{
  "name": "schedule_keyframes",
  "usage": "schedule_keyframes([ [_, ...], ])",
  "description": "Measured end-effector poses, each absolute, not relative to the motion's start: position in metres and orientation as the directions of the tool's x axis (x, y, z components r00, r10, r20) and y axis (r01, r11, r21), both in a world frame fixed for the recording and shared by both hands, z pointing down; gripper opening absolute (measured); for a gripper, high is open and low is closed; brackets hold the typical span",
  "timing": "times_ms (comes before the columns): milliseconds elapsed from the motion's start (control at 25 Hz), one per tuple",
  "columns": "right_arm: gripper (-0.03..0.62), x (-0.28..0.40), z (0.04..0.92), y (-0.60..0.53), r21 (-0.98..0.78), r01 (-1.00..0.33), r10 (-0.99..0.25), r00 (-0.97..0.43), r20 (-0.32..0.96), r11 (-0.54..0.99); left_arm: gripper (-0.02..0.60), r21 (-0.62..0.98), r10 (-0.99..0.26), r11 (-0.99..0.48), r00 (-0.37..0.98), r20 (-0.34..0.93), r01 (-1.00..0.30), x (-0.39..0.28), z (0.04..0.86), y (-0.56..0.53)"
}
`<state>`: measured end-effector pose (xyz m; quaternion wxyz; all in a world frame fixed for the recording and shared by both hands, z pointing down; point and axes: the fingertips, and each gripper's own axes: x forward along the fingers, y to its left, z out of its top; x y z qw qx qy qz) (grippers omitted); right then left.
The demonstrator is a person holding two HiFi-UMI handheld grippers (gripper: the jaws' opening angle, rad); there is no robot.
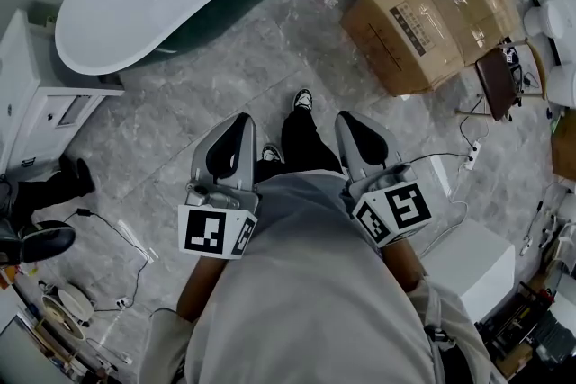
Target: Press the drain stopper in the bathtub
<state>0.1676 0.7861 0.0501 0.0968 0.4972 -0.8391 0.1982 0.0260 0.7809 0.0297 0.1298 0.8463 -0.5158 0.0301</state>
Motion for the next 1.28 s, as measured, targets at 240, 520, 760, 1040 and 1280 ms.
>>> schedule_keyframes([
  [240, 0.0, 0.188, 0.053, 0.716, -0.252, -0.868, -0.789, -0.495, 0.363, 0.428, 0.0, 0.187, -0.869, -0.417, 0.451, 0.203, -0.889, 0.043, 0.03, 0.715],
  [520, 0.0, 0.209, 0.056, 0.641, -0.286, -0.838, -0.764, -0.543, 0.35, 0.464, 0.0, 0.163, -0.88, -0.398, 0.426, 0.211, -0.903, 0.066, 0.028, 0.647],
  [760, 0.0, 0.234, 0.057, 0.587, -0.312, -0.822, -0.753, -0.564, 0.339, 0.476, 0.0, 0.125, -0.879, -0.411, 0.429, 0.208, -0.903, 0.095, 0.02, 0.596],
  [1040, 0.0, 0.262, 0.066, 0.535, -0.339, -0.801, -0.723, -0.594, 0.353, 0.493, 0.0, 0.192, -0.875, -0.392, 0.429, 0.223, -0.9, 0.126, 0.024, 0.542],
  [1280, 0.0, 0.277, 0.076, 0.515, -0.339, -0.796, -0.701, -0.603, 0.381, 0.501, 0.0, 0.201, -0.874, -0.385, 0.426, 0.236, -0.901, 0.139, 0.031, 0.514],
])
